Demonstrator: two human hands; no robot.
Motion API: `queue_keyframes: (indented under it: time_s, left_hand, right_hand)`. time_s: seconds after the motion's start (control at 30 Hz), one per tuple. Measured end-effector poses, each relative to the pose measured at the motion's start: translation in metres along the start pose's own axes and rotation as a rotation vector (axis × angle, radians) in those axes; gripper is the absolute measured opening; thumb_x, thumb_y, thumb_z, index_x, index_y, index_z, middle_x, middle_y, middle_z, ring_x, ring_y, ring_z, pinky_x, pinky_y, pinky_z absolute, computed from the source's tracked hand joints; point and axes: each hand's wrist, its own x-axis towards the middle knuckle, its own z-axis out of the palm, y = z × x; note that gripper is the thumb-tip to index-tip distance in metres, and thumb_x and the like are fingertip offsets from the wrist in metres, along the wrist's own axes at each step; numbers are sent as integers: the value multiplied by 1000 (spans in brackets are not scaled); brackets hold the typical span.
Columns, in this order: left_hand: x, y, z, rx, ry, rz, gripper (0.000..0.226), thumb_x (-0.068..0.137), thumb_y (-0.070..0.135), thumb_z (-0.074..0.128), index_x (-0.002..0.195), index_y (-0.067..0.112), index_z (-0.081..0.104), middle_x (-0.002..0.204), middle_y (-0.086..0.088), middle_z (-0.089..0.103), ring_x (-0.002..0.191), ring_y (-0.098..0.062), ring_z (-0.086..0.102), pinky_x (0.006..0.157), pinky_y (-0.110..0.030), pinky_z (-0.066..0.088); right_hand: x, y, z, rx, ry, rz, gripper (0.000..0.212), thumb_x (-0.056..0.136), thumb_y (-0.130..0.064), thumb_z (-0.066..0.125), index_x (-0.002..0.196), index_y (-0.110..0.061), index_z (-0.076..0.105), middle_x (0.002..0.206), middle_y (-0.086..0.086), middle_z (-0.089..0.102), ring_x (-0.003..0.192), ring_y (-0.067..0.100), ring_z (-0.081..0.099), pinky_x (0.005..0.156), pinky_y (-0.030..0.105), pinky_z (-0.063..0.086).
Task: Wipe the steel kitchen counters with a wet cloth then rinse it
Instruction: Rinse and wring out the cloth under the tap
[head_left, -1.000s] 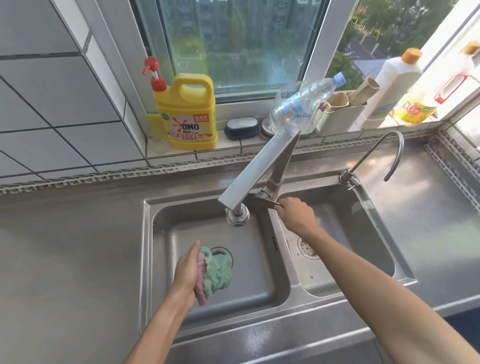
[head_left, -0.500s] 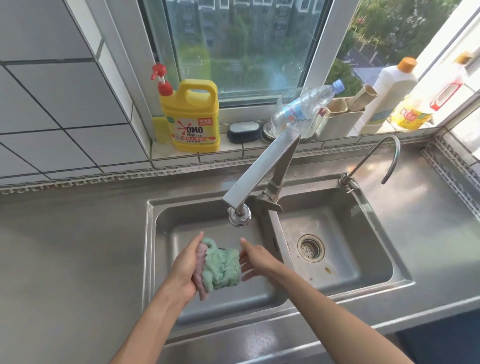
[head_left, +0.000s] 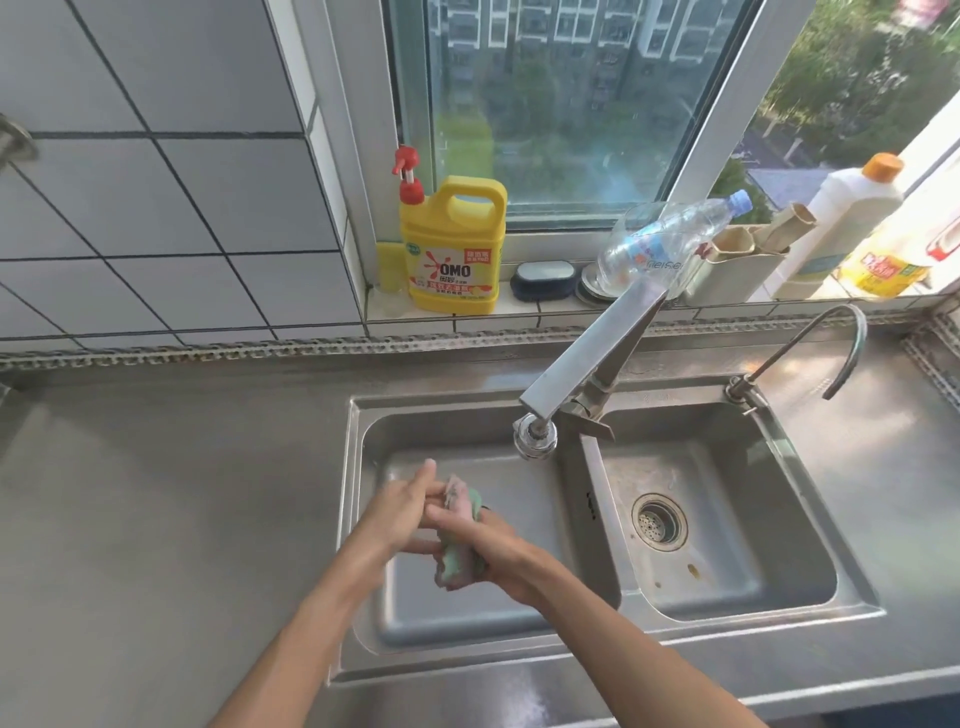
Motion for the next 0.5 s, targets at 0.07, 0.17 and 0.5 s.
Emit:
queue_keyframes:
  time_s: [0.07,0.17,0.5]
  left_hand:
    - [5,-5,-7,56,174,124,30,99,46,67,83,27,84,86,5,82,89,-19,79,73,-38,65]
    - [14,-15,-13,-108,121,75,54,71,57,90,109,22,76,106,1,78,99,-19,73,83,-38,61]
    - [27,-13,13,-629,-417,-105,76,63,34,101,127,7,70,81,-5,70,78,-22,75,104,-50,57]
  right_hand:
    - [-2,-1,1,7,6,-18,60,74,-50,88,110,-6,67,83,16,65,70,31,65,70,43,51]
    - [-5,-8,9,125,-96,-26,46,77,-36,87,101,-7,60,75,11,59,56,26,56,58,34,45]
    - [-12,-3,15,343,-235,187,21,83,-25,76,74,-15,59,58,2,48,42,14,36,48,27,28]
